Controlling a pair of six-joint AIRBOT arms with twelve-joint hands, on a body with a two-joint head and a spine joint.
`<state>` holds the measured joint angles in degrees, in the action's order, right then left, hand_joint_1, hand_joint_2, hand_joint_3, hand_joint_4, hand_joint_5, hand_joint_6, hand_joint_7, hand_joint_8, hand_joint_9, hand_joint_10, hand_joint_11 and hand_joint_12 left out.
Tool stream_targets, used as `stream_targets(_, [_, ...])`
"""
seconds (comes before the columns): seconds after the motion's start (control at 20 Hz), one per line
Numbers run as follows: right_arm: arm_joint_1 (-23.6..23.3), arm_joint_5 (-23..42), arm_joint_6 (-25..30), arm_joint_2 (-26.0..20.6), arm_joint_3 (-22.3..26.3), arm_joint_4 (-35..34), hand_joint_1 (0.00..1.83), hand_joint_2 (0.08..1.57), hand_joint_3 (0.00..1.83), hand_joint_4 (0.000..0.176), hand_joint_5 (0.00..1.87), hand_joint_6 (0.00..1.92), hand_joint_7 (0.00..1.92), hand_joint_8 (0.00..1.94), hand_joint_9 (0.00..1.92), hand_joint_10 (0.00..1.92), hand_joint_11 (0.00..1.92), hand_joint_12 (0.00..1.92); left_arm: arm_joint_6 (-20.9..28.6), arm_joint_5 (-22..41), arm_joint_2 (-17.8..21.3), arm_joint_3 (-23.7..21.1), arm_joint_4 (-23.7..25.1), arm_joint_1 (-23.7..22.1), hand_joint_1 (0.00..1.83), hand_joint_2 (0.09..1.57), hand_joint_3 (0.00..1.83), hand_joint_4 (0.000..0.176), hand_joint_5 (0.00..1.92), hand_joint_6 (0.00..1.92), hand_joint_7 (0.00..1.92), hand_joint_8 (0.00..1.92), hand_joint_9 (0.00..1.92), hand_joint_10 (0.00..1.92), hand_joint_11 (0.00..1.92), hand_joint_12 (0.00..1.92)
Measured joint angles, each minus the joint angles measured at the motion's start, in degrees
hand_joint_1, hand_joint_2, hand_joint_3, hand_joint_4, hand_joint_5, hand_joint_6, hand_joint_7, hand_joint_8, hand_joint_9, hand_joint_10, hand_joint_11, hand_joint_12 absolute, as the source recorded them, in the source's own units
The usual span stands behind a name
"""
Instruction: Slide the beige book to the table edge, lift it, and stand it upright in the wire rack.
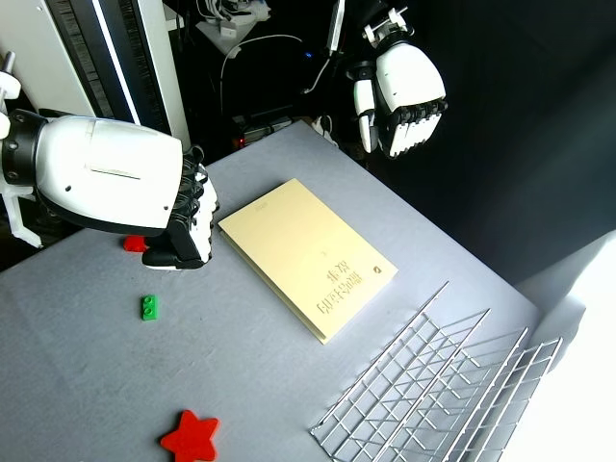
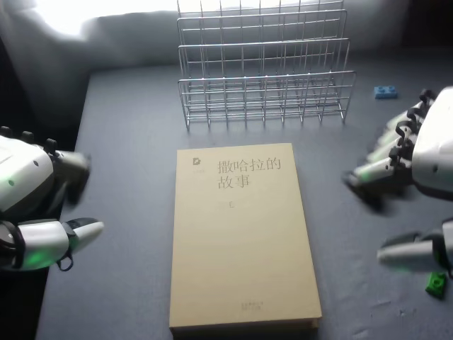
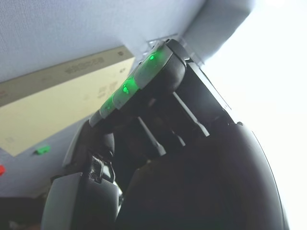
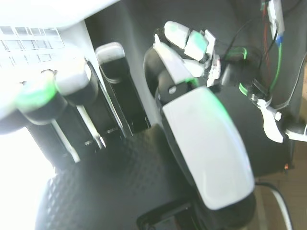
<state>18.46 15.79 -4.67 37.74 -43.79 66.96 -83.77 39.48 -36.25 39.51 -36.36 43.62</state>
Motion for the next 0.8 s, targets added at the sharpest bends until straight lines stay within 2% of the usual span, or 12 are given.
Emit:
stream_targets(0.1, [0.31,-1.95,-0.09,0.04,0.37,-0.17,0.11,1.17,0.0,0.001,0.02,0.0,0.06,0.0,0.01,0.0,0.0,0.02,-0.5,0.07,0.0,0.0,-0.24,0.13,0.42,1.19,0.01,0.043,0.14,0.0,0.1,0.0,0.13,0.01,0.0,0.43])
stream_targets(0.2, [0.98,-2.56,-0.74,0.04,0.37,-0.44,0.12,1.16,0.0,0.0,0.02,0.0,0.05,0.0,0.02,0.01,0.01,0.0,-0.66,0.35,0.0,0.0,-0.55,0.13,0.4,1.18,0.0,0.057,0.12,0.0,0.08,0.0,0.1,0.0,0.0,0.37])
stream_targets(0.3, [2.01,-3.04,-2.27,0.02,0.37,-0.15,0.17,1.14,0.0,0.0,0.0,0.0,0.01,0.0,0.02,0.0,0.0,0.0,-0.85,-0.07,0.0,0.0,-0.74,0.37,0.41,1.18,0.0,0.061,0.09,0.0,0.06,0.0,0.05,0.0,0.0,0.24])
stream_targets(0.45, [3.52,-4.83,-4.68,0.04,0.37,-0.52,0.16,1.13,0.0,0.0,0.02,0.01,0.05,0.02,0.04,0.01,0.01,0.0,-1.57,-0.22,0.11,0.0,-0.59,0.61,0.44,1.16,0.0,0.055,0.08,0.0,0.07,0.01,0.07,0.01,0.0,0.23])
stream_targets(0.65, [6.97,-8.37,-8.44,0.13,0.24,-0.72,0.15,1.12,0.0,0.0,0.0,0.0,0.03,0.0,0.03,0.01,0.01,0.01,-6.29,-0.83,0.09,-0.24,-4.0,-0.42,0.46,1.16,0.0,0.056,0.07,0.0,0.05,0.0,0.06,0.0,0.0,0.25])
stream_targets(0.8, [8.98,-11.04,-9.25,1.73,-0.55,-0.94,0.2,1.13,0.0,0.0,0.0,0.0,0.0,0.0,0.02,0.0,0.0,0.0,-6.4,-1.81,0.09,-0.22,-4.17,-0.63,0.47,1.16,0.0,0.055,0.07,0.0,0.04,0.0,0.04,0.0,0.0,0.2])
